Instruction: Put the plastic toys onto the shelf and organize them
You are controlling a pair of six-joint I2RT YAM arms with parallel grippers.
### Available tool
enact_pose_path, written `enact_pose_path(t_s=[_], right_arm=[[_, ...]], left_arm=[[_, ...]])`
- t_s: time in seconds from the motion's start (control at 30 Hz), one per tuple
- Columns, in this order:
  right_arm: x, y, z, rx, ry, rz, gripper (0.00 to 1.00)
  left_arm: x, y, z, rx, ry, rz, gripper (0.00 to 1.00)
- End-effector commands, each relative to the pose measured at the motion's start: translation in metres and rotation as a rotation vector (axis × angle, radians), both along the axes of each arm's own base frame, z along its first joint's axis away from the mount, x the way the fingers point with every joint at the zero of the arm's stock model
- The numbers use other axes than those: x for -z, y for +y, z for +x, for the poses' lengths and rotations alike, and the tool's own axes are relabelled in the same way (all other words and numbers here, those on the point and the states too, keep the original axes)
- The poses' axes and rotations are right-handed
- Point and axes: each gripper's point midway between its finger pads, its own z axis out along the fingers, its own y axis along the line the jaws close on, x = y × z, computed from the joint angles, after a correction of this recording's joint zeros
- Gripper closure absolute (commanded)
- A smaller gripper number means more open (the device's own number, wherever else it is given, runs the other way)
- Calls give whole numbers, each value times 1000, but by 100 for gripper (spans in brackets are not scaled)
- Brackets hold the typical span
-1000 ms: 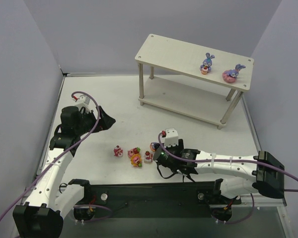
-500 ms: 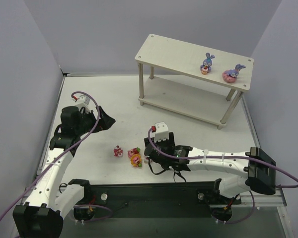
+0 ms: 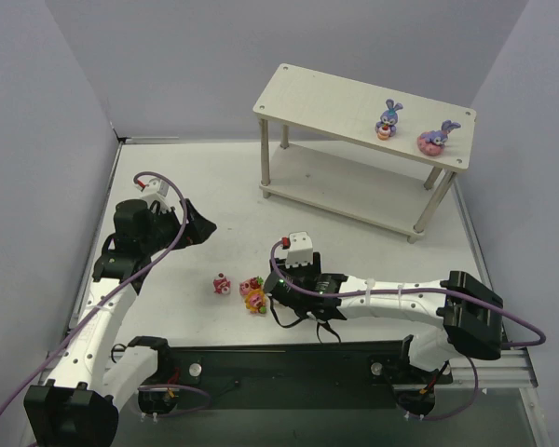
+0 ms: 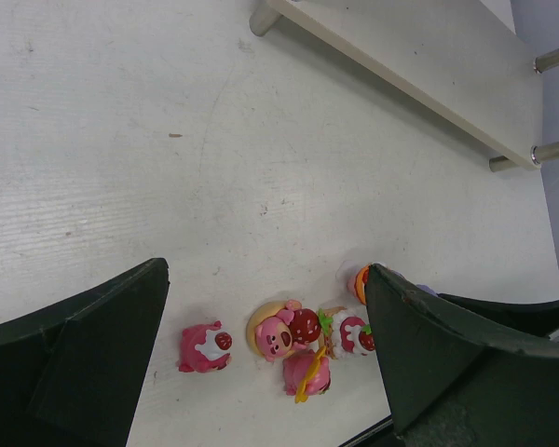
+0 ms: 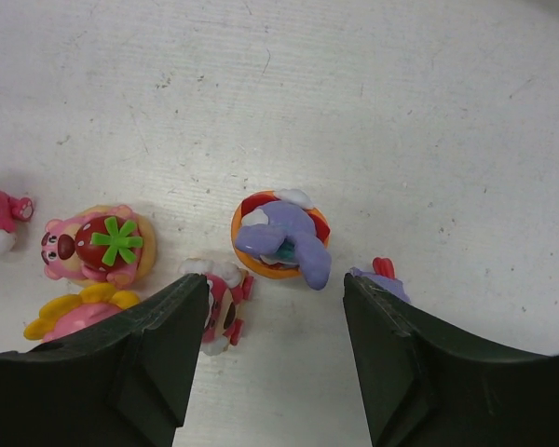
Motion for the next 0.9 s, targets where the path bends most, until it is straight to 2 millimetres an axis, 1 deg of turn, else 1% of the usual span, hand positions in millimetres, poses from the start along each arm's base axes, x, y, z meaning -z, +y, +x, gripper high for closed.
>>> enact_pose_path(t_s=[0.0, 0.07, 0.27, 0.53, 0.77, 0.87], right_arm=[[-12, 9, 15, 74, -39, 56, 41], [-14, 11, 18, 80, -46, 64, 42], [-8, 11, 27, 109, -41, 61, 47], [7, 7, 33, 145, -28, 41, 51], [15, 7, 39, 159, -31, 23, 55], [17, 9, 39, 153, -26, 16, 62]], left_arm=[[-16, 4, 3, -9, -57, 8, 4], [-16, 3, 3, -7, -57, 8, 4], [-17, 3, 4, -9, -60, 8, 4], [-17, 3, 4, -9, -58, 8, 4], [-17, 3, 4, -8, -58, 7, 4], [-16, 3, 4, -8, -57, 8, 4]])
